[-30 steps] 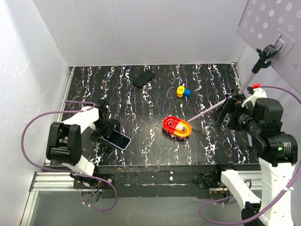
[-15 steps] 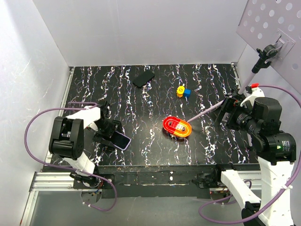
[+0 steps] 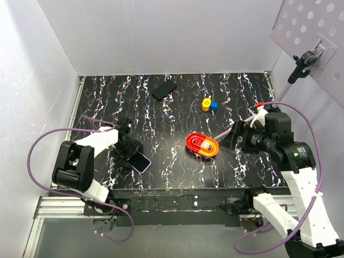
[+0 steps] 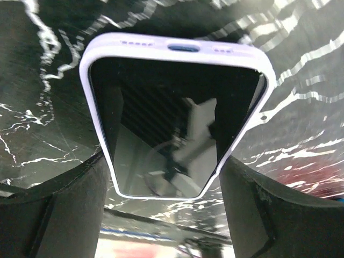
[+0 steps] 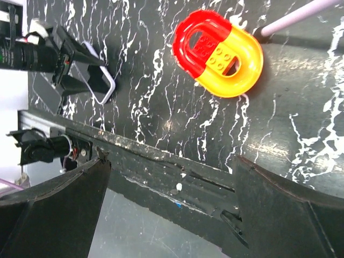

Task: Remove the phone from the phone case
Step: Pick up the phone at the center of the board, then adjust the phone.

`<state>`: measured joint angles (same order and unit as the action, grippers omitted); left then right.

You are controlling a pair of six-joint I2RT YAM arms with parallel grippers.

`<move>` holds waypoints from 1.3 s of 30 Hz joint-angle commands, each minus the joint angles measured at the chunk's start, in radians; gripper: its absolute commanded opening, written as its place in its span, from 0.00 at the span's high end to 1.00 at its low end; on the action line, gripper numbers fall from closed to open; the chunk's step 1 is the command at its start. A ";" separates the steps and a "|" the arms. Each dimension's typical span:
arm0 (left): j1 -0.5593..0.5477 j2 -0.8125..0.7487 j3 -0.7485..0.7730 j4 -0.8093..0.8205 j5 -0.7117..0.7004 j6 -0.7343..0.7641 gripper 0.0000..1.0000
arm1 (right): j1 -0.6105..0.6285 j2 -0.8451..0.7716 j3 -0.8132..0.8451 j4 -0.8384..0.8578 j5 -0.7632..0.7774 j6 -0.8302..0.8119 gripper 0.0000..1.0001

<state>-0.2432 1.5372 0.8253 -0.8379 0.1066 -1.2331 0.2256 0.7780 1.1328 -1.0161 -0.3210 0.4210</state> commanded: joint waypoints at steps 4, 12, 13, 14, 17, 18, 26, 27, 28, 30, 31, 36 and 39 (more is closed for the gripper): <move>-0.293 -0.098 0.058 0.023 -0.192 0.253 1.00 | 0.113 -0.014 -0.113 0.145 -0.021 0.070 0.00; -0.550 -0.193 0.083 0.347 -0.030 0.549 1.00 | 0.116 0.064 -0.214 0.237 -0.246 0.139 0.00; -0.557 -0.189 0.095 0.358 -0.015 0.588 1.00 | 0.116 0.081 -0.209 0.247 -0.260 0.142 0.00; -0.562 -0.187 0.110 0.356 -0.016 0.640 1.00 | 0.115 0.101 -0.208 0.278 -0.294 0.151 0.00; -0.570 -0.199 0.136 0.375 -0.008 0.754 1.00 | 0.115 0.182 -0.197 0.347 -0.348 0.171 0.00; -0.570 -0.210 0.136 0.390 0.010 0.805 1.00 | 0.115 0.213 -0.180 0.350 -0.343 0.170 0.00; -0.607 -0.298 0.106 0.473 0.145 1.106 1.00 | 0.138 0.447 -0.085 0.372 -0.429 0.125 0.13; -0.605 -0.302 0.100 0.486 0.145 1.116 1.00 | 0.147 0.464 -0.093 0.390 -0.449 0.136 0.17; -0.607 -0.302 0.098 0.497 0.159 1.135 1.00 | 0.158 0.478 -0.097 0.405 -0.458 0.147 0.19; -0.611 -0.281 0.115 0.496 0.203 1.188 1.00 | 0.184 0.507 -0.097 0.416 -0.458 0.154 0.21; -0.611 -0.267 0.127 0.481 0.217 1.208 1.00 | 0.198 0.515 -0.096 0.422 -0.458 0.162 0.23; -0.616 -0.212 0.181 0.438 0.269 1.271 1.00 | 0.267 0.520 -0.137 0.507 -0.455 0.216 0.23; -0.620 -0.197 0.193 0.439 0.281 1.275 1.00 | 0.299 0.524 -0.180 0.556 -0.444 0.248 0.23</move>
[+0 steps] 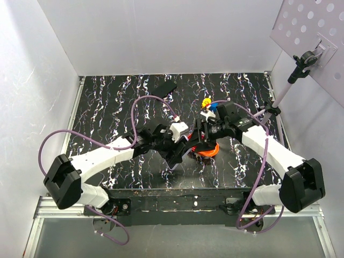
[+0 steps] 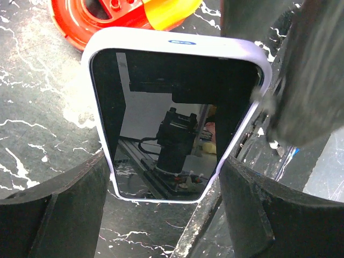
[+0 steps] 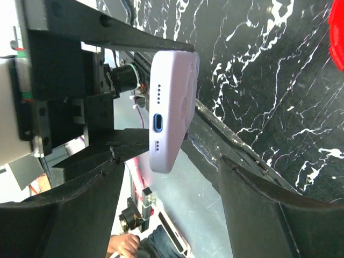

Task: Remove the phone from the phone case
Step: Adjust the phone.

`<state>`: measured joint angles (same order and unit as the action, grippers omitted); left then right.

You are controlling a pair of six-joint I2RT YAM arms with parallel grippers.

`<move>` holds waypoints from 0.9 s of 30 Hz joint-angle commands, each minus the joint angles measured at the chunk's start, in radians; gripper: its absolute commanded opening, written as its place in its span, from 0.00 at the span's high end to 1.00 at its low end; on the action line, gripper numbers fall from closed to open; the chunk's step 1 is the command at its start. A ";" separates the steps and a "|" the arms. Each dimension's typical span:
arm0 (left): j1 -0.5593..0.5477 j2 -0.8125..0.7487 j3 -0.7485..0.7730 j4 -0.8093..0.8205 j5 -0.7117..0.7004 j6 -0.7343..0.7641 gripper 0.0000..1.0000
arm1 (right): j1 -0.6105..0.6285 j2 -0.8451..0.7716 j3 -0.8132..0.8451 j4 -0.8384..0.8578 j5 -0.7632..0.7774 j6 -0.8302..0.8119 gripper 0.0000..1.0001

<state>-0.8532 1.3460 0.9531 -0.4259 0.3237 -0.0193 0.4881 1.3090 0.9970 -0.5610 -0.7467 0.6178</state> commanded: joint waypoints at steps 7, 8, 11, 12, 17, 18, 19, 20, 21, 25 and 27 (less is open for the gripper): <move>-0.044 0.001 0.065 0.026 0.043 0.084 1.00 | 0.081 0.047 -0.052 0.174 0.013 0.095 0.58; -0.044 0.005 0.065 0.026 0.043 0.078 1.00 | 0.087 0.053 -0.055 0.184 0.018 0.102 0.66; -0.046 0.015 0.078 0.027 -0.007 0.027 1.00 | 0.099 0.042 -0.077 0.240 0.035 0.144 0.98; -0.044 0.015 0.081 0.027 -0.038 -0.022 0.94 | 0.099 0.030 -0.095 0.271 0.046 0.166 0.99; -0.046 -0.071 -0.006 0.168 -0.132 -0.227 0.02 | 0.099 -0.098 -0.201 0.502 0.119 0.336 0.99; -0.044 -0.099 -0.020 0.188 -0.155 -0.267 0.02 | 0.098 -0.120 -0.211 0.518 0.147 0.350 0.99; -0.044 -0.131 -0.030 0.197 -0.196 -0.322 0.02 | 0.098 -0.135 -0.216 0.521 0.170 0.356 0.99; -0.044 -0.166 -0.040 0.208 -0.246 -0.377 0.02 | 0.096 -0.149 -0.219 0.521 0.182 0.356 0.99; -0.046 -0.195 -0.054 0.210 -0.309 -0.442 0.02 | 0.095 -0.165 -0.225 0.520 0.196 0.355 0.99; -0.035 -0.271 -0.034 0.019 -0.601 -0.751 0.02 | 0.061 -0.227 -0.283 0.552 0.208 0.397 0.99; 0.000 -0.277 -0.031 -0.074 -0.595 -0.891 0.02 | 0.032 -0.283 -0.361 0.704 0.204 0.468 0.99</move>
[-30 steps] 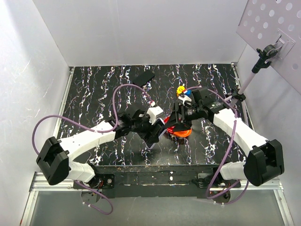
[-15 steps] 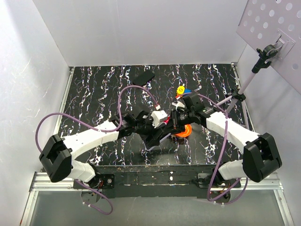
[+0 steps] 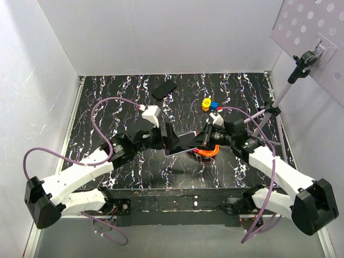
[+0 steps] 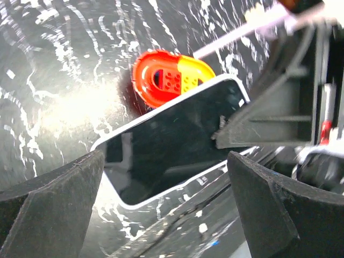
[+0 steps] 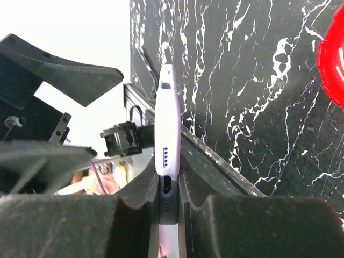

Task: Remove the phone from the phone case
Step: Adjust the phone.

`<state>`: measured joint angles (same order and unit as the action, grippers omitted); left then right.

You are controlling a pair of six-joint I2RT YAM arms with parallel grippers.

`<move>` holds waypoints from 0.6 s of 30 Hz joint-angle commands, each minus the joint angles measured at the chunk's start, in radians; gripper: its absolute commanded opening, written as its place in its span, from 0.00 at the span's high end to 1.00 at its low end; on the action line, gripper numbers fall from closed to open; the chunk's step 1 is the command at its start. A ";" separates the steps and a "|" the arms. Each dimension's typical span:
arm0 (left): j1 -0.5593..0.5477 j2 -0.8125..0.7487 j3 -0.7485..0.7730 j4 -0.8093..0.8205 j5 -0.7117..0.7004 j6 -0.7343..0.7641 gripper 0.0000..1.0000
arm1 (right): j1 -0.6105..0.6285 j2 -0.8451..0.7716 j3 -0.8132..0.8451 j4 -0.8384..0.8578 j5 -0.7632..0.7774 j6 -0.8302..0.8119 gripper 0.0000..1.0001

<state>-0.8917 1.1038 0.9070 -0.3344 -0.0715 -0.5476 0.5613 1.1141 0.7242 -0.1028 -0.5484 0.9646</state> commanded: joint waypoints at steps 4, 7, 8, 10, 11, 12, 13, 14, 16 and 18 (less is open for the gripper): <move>0.160 -0.051 -0.072 -0.064 0.054 -0.550 0.02 | -0.090 -0.178 -0.198 0.435 -0.008 0.235 0.99; 0.192 -0.077 -0.213 0.290 0.252 -0.678 0.02 | -0.095 -0.233 -0.220 0.433 0.022 0.247 0.99; 0.192 -0.085 -0.258 0.433 0.275 -0.718 0.02 | -0.097 -0.252 -0.227 0.433 0.034 0.256 0.99; 0.192 -0.081 -0.325 0.631 0.297 -0.787 0.08 | -0.098 -0.292 -0.247 0.446 0.062 0.272 0.99; 0.192 -0.076 -0.351 0.697 0.299 -0.820 0.14 | -0.098 -0.307 -0.258 0.468 0.071 0.287 0.99; 0.192 -0.068 -0.379 0.745 0.292 -0.859 0.18 | -0.098 -0.322 -0.270 0.483 0.083 0.302 0.99; 0.192 -0.061 -0.408 0.803 0.280 -0.894 0.19 | -0.098 -0.336 -0.282 0.492 0.093 0.315 0.99; 0.192 -0.049 -0.430 0.858 0.274 -0.919 0.19 | -0.098 -0.347 -0.290 0.495 0.102 0.325 0.99; 0.185 -0.007 -0.454 0.964 0.292 -0.960 0.20 | -0.098 -0.355 -0.308 0.520 0.102 0.342 0.99; 0.178 0.040 -0.441 1.014 0.331 -0.973 0.18 | -0.098 -0.352 -0.318 0.549 0.091 0.359 0.99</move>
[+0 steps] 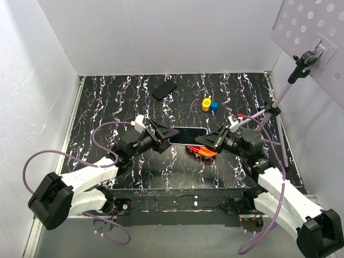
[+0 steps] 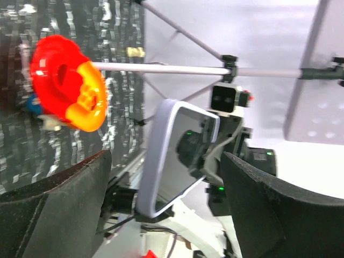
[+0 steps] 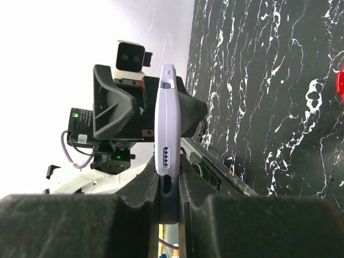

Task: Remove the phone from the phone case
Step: Adjust the phone.

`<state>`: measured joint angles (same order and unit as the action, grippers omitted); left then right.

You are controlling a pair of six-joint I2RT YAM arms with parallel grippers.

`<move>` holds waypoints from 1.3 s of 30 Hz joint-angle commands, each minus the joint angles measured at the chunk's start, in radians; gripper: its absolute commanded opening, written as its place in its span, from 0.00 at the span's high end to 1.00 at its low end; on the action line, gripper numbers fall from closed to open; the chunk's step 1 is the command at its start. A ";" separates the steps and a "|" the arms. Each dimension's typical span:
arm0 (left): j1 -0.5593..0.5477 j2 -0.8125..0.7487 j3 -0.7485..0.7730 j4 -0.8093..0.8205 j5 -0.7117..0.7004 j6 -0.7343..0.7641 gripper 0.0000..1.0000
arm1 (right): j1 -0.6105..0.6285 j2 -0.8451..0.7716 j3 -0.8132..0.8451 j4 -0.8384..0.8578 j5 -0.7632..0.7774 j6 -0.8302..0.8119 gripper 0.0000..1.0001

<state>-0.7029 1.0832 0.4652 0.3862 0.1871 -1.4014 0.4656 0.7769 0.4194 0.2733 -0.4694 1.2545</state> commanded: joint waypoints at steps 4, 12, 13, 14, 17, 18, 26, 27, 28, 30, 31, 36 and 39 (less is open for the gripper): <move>-0.047 0.153 0.027 0.362 0.106 -0.139 0.34 | -0.002 -0.015 -0.015 0.204 0.003 0.074 0.99; -0.076 0.236 0.058 0.502 0.058 -0.160 0.43 | -0.002 -0.044 -0.024 0.185 0.021 0.072 0.99; -0.078 0.244 0.062 0.511 0.048 -0.160 0.45 | -0.002 -0.042 -0.027 0.194 0.021 0.077 0.99; -0.079 0.250 0.067 0.525 0.042 -0.168 0.45 | -0.001 -0.042 -0.028 0.201 0.021 0.082 0.99; -0.083 0.280 0.082 0.568 0.051 -0.194 0.49 | -0.001 -0.034 -0.033 0.214 0.017 0.091 0.99; -0.083 0.293 0.088 0.569 0.052 -0.203 0.49 | 0.001 -0.033 -0.031 0.216 0.015 0.092 0.99; -0.069 0.308 0.073 0.599 0.061 -0.188 1.00 | 0.007 -0.033 0.037 0.044 -0.038 -0.048 0.83; -0.058 0.293 0.072 0.577 0.077 -0.162 1.00 | 0.007 -0.034 0.065 -0.015 -0.049 -0.113 0.69; -0.046 0.272 0.079 0.529 0.112 -0.116 1.00 | 0.007 -0.033 0.108 -0.171 -0.051 -0.198 0.52; -0.014 0.227 0.127 0.372 0.219 0.005 1.00 | -0.001 -0.015 0.188 -0.360 -0.072 -0.343 0.24; -0.001 0.212 0.157 0.268 0.279 0.083 1.00 | -0.002 0.004 0.229 -0.429 -0.093 -0.410 0.17; 0.014 0.167 0.312 -0.160 0.430 0.428 1.00 | -0.004 0.122 0.377 -0.641 -0.222 -0.654 0.12; 0.031 0.147 0.290 -0.178 0.417 0.415 1.00 | -0.004 0.166 0.363 -0.593 -0.274 -0.661 0.12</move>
<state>-0.6865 1.3006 0.7376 0.3794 0.5095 -1.1320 0.4648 0.9028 0.7605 -0.2401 -0.6308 0.7372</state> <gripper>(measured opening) 0.439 0.880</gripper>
